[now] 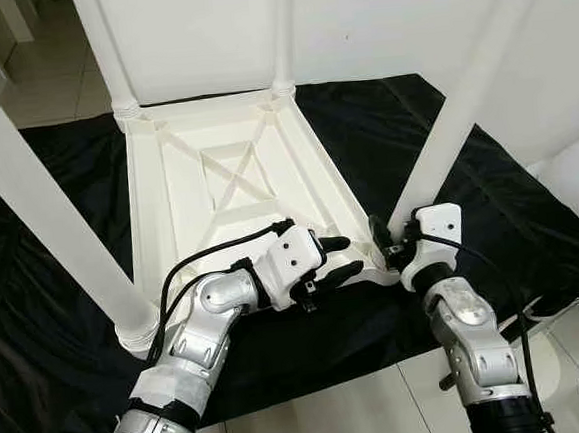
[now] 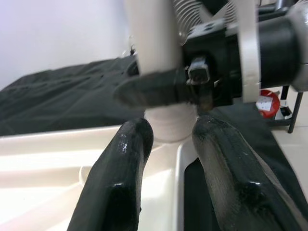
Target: Building children table
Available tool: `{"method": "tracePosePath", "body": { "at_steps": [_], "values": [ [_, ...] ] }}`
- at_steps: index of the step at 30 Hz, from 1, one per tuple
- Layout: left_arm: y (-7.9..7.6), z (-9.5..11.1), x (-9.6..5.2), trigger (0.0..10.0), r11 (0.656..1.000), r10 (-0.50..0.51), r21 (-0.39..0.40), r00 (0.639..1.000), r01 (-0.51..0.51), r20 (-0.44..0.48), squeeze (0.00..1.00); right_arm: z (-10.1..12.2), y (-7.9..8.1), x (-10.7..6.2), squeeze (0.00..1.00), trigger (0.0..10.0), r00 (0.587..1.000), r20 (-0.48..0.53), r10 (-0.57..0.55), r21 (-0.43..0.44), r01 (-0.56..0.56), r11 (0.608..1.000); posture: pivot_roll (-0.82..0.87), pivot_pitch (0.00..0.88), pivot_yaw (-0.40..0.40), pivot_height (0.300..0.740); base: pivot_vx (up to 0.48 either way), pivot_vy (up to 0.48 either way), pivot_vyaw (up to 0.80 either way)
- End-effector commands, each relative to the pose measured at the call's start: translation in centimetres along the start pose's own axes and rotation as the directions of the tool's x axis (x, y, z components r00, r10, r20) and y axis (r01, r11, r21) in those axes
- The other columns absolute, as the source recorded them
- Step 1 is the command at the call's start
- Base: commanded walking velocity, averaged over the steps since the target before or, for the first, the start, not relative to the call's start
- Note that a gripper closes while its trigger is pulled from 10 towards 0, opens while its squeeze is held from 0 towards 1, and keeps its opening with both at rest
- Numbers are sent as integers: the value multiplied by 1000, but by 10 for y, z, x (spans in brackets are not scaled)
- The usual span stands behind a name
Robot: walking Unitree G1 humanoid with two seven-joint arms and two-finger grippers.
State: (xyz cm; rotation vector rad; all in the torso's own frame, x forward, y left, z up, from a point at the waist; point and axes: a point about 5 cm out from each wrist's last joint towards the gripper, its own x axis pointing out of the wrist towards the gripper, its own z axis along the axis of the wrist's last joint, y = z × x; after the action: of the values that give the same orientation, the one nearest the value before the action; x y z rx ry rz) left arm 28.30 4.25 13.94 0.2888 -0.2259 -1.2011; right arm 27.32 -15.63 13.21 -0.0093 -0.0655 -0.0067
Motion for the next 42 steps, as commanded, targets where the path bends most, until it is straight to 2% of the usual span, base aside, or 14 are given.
{"method": "tracePosePath", "body": {
  "at_steps": [1, 5, 13, 14, 15, 19, 22, 23, 27, 28, 33, 34, 38, 42],
  "values": [
    [6, -2, 0, 10000, 998, 68, 11, 998, -68, -10, 0, -11, -2, -6, 0, 10000, 991, -64, -118, 3, 119, 993, -25, 0, -9, 740, 0, 0, 0],
    [8, -1, 2, 10000, 997, 70, 31, 997, -70, -18, 0, -4, 12, -10, 0, 10000, 978, -33, -206, 127, 209, 970, -20, 0, -12, 740, 0, 0, 0],
    [9, -2, 1, 10000, 997, 71, 34, 997, -70, -26, 0, 2, 23, -10, 24, 10000, 990, -7, -139, 109, 139, 984, -24, 3, -6, 740, 0, 0, 0],
    [9, -2, 1, 10000, 997, 70, 36, 997, -69, -26, 0, 3, 23, -10, 788, 10000, 990, -9, -139, 104, 139, 985, -24, 4, -7, 740, 0, 0, 0],
    [9, -2, 1, 10000, 997, 69, 38, 997, -68, -27, 0, 4, 22, -11, 1000, 10000, 991, -14, -134, 135, 135, 982, -21, 6, -11, 740, 0, 0, 0],
    [9, -3, -1, 10000, 996, 74, 42, 997, -72, -28, 0, 4, 15, -15, 1000, 10000, 997, -17, -74, 157, 76, 985, -17, 7, -16, 740, 0, 0, 0],
    [8, -2, -1, 10000, 996, 75, 45, 997, -74, -26, 0, 3, 6, -19, 1000, 10000, 1000, -13, 29, 111, -27, 993, -13, 3, -21, 740, 0, 0, 0],
    [8, -2, -1, 10000, 996, 75, 48, 997, -74, -23, 0, 2, -1, -22, 1000, 10000, 991, -20, 134, 67, -132, 989, -13, 1, -24, 740, 0, 0, 0],
    [8, -1, 0, 10000, 996, 75, 50, 997, -74, -22, 0, 1, -8, -26, 1000, 10000, 972, -31, 231, 37, -230, 972, -11, 0, -24, 740, 0, 0, 0],
    [9, -1, 0, 10000, 996, 73, 54, 997, -72, -22, 0, 1, -14, -28, 0, 10000, 956, -40, 290, 18, -290, 957, -11, 0, -24, 740, 0, 0, 0],
    [9, -1, 0, 10000, 996, 68, 62, 997, -67, -23, 0, 1, -26, -30, 0, 10000, 931, -55, 360, -2, -361, 933, -9, 0, -25, 740, 0, 0, 0],
    [10, 0, 0, 10000, 996, 67, 63, 998, -66, -20, 0, 0, -39, -25, 0, 10000, 903, -81, 422, -70, -428, 901, -11, 0, -20, 740, 0, 0, 0],
    [11, 0, 1, 10000, 996, 68, 63, 997, -67, -19, 0, -1, -44, -22, 0, 10000, 891, -93, 444, -91, -452, 888, -11, 0, -20, 740, 0, 0, 0],
    [10, 2, 4, 10000, 996, 59, 67, 998, -58, -12, 0, -3, -49, -5, 0, 10000, 861, -121, 495, -135, -508, 851, -9, 0, -14, 740, 0, 0, 0]
  ]
}}
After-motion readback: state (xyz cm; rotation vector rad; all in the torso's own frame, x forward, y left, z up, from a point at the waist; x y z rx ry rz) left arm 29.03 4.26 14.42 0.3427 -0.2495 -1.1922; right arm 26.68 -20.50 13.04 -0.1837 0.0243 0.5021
